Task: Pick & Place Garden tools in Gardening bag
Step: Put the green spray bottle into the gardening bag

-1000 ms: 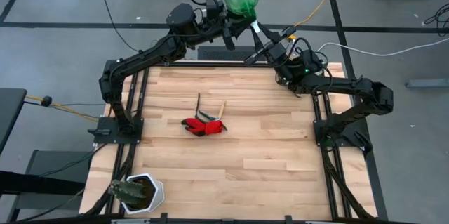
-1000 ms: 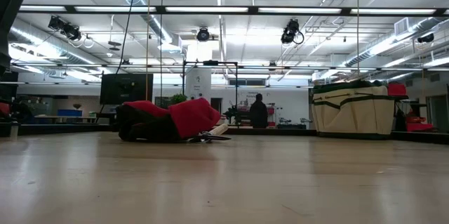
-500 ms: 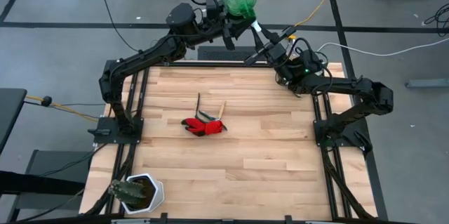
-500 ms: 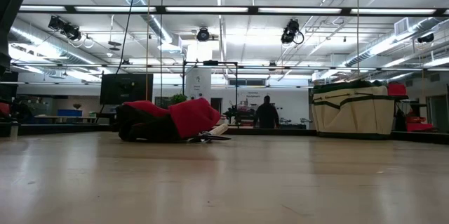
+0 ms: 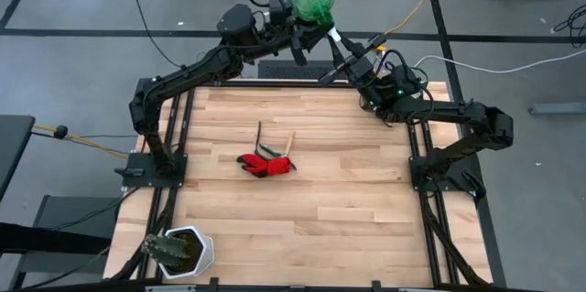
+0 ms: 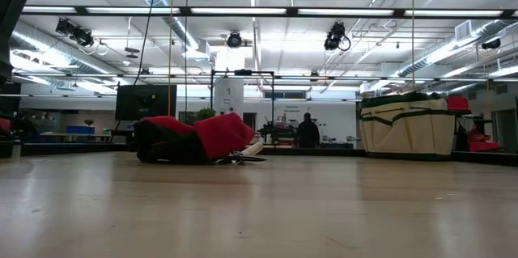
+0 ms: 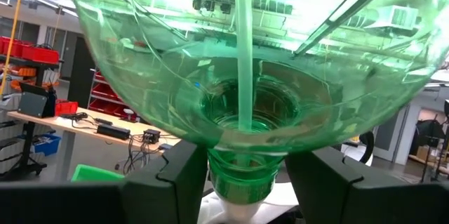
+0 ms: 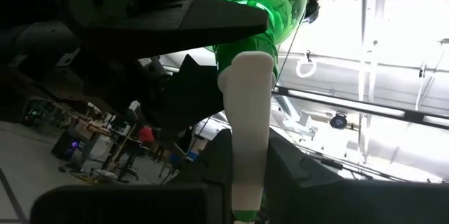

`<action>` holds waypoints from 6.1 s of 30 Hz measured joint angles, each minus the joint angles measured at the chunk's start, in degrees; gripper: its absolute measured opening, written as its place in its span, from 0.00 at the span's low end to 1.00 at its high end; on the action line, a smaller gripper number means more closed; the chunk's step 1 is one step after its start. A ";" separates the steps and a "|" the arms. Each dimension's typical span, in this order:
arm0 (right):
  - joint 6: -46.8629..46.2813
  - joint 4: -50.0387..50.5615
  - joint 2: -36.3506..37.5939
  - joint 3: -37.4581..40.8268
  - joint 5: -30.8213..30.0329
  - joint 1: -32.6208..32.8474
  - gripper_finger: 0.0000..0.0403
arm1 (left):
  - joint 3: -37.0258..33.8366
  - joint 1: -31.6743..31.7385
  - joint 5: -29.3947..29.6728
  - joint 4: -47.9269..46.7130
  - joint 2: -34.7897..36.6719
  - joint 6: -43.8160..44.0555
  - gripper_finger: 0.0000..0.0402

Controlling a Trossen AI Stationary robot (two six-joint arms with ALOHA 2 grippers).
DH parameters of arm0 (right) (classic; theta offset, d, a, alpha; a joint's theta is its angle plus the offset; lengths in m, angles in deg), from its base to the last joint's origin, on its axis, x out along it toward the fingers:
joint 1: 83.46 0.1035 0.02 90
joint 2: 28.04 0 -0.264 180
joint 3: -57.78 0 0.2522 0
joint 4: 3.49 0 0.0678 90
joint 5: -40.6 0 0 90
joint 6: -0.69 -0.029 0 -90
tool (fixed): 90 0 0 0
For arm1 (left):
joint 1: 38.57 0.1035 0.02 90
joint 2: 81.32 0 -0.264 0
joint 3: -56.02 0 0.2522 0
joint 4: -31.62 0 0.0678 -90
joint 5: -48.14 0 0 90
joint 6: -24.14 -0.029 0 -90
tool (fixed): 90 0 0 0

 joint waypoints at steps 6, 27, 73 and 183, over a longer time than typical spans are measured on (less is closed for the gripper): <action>0.02 0.00 0.00 0.00 -0.02 0.00 0.13 | 0.00 -0.02 0.04 -0.05 0.00 -0.57 0.47; 0.19 0.19 0.00 0.00 -0.65 0.00 0.13 | -0.01 0.00 0.46 -0.83 0.00 -1.42 0.71; -6.14 27.23 12.36 0.00 -12.03 1.36 0.13 | -0.04 1.27 3.08 -15.91 9.42 -5.90 0.72; -59.77 144.10 26.51 -19.04 3.97 -18.99 0.13 | 0.00 0.76 2.99 -21.39 9.40 -4.81 0.72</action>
